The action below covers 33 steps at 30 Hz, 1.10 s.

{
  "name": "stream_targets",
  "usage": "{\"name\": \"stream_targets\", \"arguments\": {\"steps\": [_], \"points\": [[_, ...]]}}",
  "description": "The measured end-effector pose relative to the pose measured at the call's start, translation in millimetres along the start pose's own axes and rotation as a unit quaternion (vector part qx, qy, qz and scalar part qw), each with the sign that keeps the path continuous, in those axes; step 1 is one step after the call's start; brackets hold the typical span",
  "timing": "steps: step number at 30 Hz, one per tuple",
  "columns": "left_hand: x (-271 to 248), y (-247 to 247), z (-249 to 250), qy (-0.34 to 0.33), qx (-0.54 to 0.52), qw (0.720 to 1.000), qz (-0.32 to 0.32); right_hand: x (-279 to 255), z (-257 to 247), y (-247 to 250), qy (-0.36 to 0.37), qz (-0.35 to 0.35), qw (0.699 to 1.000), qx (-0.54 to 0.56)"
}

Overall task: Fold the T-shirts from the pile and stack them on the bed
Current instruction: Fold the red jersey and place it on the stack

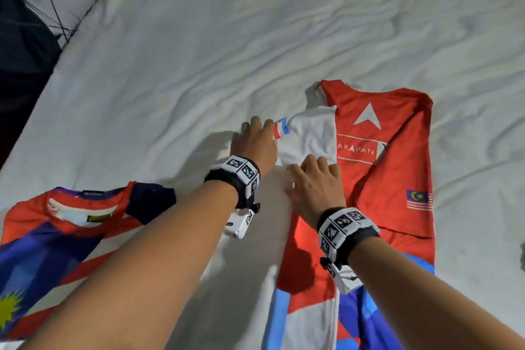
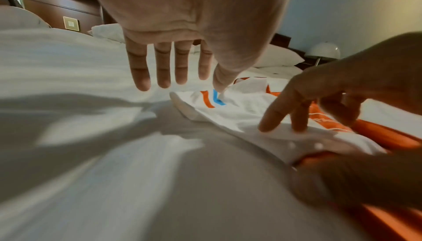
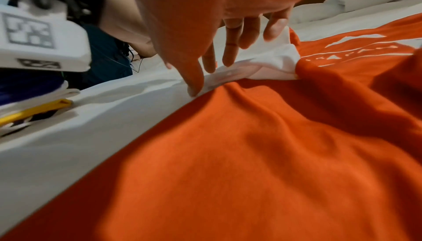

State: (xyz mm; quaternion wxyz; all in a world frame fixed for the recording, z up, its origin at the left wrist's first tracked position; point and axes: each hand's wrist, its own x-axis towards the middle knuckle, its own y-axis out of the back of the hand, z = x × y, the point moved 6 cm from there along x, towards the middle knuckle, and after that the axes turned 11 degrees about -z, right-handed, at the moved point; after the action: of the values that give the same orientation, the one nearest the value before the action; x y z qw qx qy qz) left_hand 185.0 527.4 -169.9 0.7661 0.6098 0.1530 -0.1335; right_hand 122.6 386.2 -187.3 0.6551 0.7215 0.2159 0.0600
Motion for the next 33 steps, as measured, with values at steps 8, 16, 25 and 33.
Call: {"name": "stream_targets", "arguments": {"steps": [8, 16, 25, 33], "points": [[69, -14, -3, 0.017, -0.030, 0.999, -0.040, 18, 16, -4, 0.016, 0.054, 0.998, 0.040], [60, 18, 26, 0.041, -0.266, 0.962, -0.056, -11, 60, 48, -0.070, 0.141, 0.978, 0.137], [6, -19, 75, 0.092, -0.540, 0.836, -0.043, -78, 122, 51, -0.156, 0.159, 0.964, 0.146], [-20, -98, 70, 0.139, -0.510, 0.849, -0.030, -104, 130, 4, -0.149, -0.021, 0.989, 0.011]]}}
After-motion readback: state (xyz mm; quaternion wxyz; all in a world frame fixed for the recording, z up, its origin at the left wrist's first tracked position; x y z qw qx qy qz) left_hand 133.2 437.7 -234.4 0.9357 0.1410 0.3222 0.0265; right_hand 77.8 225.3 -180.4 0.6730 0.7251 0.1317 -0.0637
